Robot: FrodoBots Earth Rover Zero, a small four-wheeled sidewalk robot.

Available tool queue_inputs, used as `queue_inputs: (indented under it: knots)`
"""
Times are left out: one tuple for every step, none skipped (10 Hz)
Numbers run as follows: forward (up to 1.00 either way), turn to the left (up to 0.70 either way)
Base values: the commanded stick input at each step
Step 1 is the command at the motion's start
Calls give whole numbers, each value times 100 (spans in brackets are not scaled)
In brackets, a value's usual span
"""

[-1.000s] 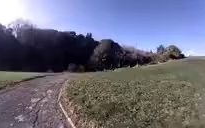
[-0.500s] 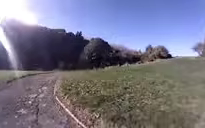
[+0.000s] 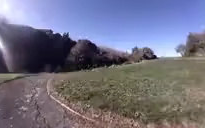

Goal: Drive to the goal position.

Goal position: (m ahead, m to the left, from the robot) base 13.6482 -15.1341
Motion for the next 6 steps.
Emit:
queue_inputs:
  knots:
    - [-70, 35]
    - [-70, 35]
    - [-70, 35]
    - [-62, 12]
    - [-31, 2]
    - [-4, 4]
